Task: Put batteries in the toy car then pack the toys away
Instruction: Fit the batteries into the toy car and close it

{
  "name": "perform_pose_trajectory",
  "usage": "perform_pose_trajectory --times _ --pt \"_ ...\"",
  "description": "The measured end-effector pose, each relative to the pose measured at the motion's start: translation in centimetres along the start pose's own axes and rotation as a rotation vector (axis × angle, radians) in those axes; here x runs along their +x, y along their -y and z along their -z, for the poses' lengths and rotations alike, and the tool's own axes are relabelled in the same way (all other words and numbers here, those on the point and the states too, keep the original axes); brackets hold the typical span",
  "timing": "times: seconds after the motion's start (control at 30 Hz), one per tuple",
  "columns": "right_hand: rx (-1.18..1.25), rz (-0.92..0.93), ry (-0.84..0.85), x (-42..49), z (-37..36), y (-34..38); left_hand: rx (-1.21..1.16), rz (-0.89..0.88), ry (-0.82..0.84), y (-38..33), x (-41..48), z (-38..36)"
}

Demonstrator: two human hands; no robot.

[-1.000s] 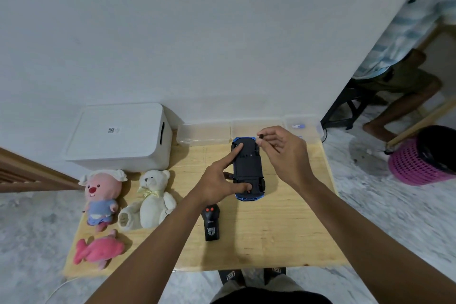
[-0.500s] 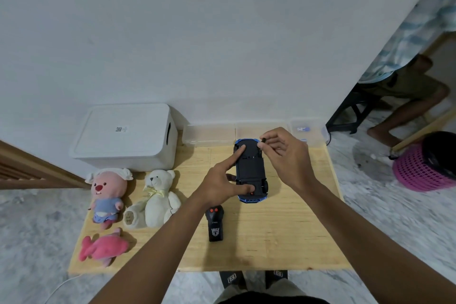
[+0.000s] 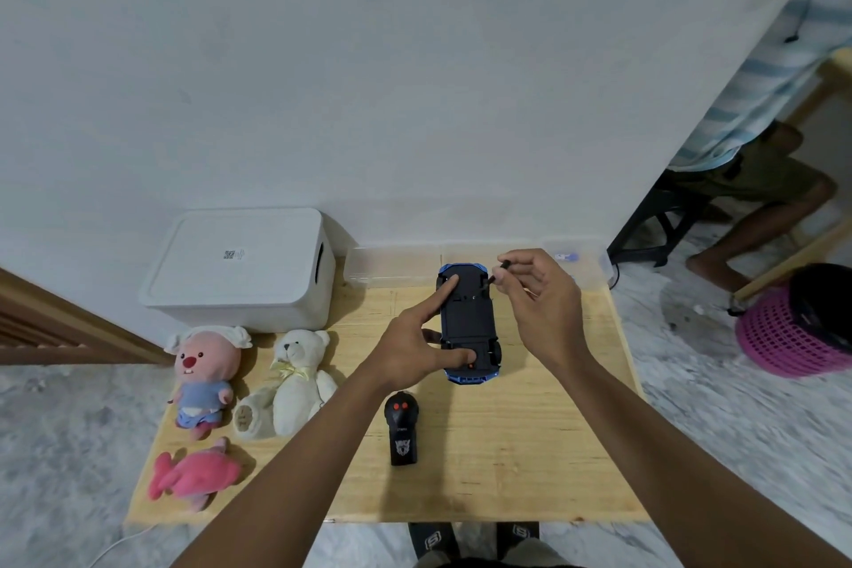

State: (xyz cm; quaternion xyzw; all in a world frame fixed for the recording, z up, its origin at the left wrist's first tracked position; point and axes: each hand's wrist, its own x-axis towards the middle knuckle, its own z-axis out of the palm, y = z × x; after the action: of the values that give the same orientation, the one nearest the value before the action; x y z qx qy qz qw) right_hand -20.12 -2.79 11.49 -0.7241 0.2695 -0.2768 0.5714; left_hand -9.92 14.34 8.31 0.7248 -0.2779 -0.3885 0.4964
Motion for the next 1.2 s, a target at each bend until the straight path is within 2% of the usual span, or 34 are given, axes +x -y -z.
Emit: perform_pose_trajectory --times 0.37,0.77,0.87,1.0,1.2 --pt "0.151 -0.077 -0.066 0.15 0.32 0.01 -0.011 -0.013 -0.011 -0.56 -0.04 -0.06" --pt "0.033 -0.024 -0.019 0.21 0.66 0.04 0.0 -0.019 -0.014 -0.47 -0.07 -0.44" --pt "-0.072 0.045 0.01 0.09 0.78 0.18 0.01 -0.016 -0.018 -0.39 -0.08 -0.57" --pt "-0.259 0.245 0.078 0.07 0.62 0.55 0.018 -0.019 -0.024 -0.45 -0.09 -0.74" --pt "-0.336 0.363 0.148 0.33 0.15 0.97 0.029 -0.027 -0.027 -0.46 0.02 -0.6"
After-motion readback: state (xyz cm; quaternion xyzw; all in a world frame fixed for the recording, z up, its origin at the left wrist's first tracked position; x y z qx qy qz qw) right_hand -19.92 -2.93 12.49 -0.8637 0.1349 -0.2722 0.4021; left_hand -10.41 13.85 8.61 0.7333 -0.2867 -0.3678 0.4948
